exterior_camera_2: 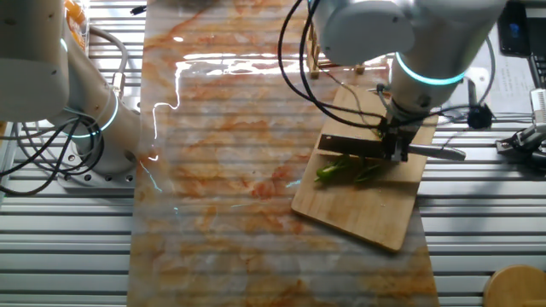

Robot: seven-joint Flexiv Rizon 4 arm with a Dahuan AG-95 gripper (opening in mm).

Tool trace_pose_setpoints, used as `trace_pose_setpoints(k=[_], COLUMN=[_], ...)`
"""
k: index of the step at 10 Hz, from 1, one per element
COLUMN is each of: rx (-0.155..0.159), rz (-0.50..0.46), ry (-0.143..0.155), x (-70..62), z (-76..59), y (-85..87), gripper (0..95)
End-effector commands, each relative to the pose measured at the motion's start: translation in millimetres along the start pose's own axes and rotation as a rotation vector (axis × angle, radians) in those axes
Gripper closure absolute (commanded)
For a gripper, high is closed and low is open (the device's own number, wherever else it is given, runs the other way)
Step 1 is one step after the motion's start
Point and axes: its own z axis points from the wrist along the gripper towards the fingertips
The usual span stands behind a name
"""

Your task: Chop the chili peppers

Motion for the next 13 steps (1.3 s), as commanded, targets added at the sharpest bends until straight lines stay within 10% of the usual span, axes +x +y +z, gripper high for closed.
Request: trace_pose_setpoints(k=[1,13], rx=[-0.014,0.010], rz=[-0.005,-0.046], ry=[-0.015,-0.030], x=[0.0,25.6], z=[-6.1,1.3], y=[-1.7,3.1], gripper=[95.0,95.0])
